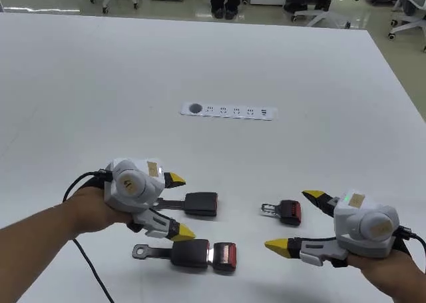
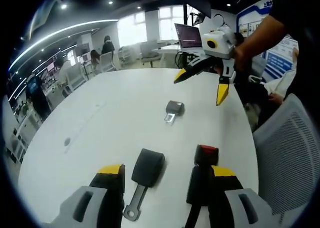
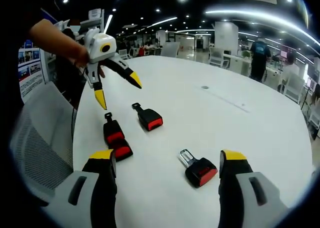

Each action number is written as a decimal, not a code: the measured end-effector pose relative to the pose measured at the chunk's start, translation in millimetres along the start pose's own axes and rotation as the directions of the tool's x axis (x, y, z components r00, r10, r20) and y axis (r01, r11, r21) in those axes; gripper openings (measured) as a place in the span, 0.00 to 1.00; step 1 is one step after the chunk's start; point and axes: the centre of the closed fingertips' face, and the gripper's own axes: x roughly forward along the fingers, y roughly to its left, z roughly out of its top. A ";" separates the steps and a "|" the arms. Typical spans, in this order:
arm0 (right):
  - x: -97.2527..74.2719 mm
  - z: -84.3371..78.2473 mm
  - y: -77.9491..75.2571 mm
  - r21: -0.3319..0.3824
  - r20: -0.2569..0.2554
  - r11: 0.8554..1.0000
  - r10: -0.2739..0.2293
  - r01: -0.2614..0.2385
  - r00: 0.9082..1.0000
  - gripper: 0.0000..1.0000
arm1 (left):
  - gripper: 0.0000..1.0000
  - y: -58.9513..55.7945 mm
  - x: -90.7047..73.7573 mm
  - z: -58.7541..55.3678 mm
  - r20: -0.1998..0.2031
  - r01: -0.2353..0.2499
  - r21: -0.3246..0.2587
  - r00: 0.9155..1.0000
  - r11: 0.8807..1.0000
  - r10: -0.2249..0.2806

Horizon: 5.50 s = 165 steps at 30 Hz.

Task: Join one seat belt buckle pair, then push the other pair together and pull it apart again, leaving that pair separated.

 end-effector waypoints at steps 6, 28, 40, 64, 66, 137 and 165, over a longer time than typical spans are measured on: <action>-0.5 -2.5 -14.6 -0.003 -0.012 1.000 0.007 -0.007 1.000 0.85 | 0.70 14.0 3.9 -3.8 -0.011 0.002 0.013 1.000 1.000 -0.002; 19.0 -41.1 -44.7 -0.029 -0.153 0.996 0.074 -0.079 0.985 0.74 | 0.68 38.3 38.9 -19.0 -0.068 0.071 0.030 0.995 0.997 -0.069; 36.4 -64.5 -49.2 -0.010 -0.222 0.989 0.143 -0.149 0.964 0.67 | 0.64 43.7 63.0 -40.3 -0.119 0.126 0.062 0.986 0.990 -0.118; 48.8 -75.1 -64.2 -0.134 -0.338 0.961 0.184 -0.241 0.923 0.35 | 0.50 51.2 79.7 -59.2 -0.159 0.195 0.084 0.971 0.977 -0.180; 48.5 -75.3 -63.5 -0.140 -0.346 0.957 0.192 -0.253 0.918 0.35 | 0.48 52.0 79.8 -58.2 -0.163 0.195 0.087 0.970 0.977 -0.179; 121.4 -33.5 -14.7 -0.201 -0.376 0.914 0.261 -0.353 0.889 0.34 | 0.34 47.3 77.2 -52.8 -0.275 0.249 0.101 0.937 0.963 -0.213; 140.6 -23.4 4.9 -0.166 -0.346 0.928 0.263 -0.335 0.900 0.34 | 0.33 46.9 78.0 -52.8 -0.287 0.260 0.115 0.933 0.959 -0.218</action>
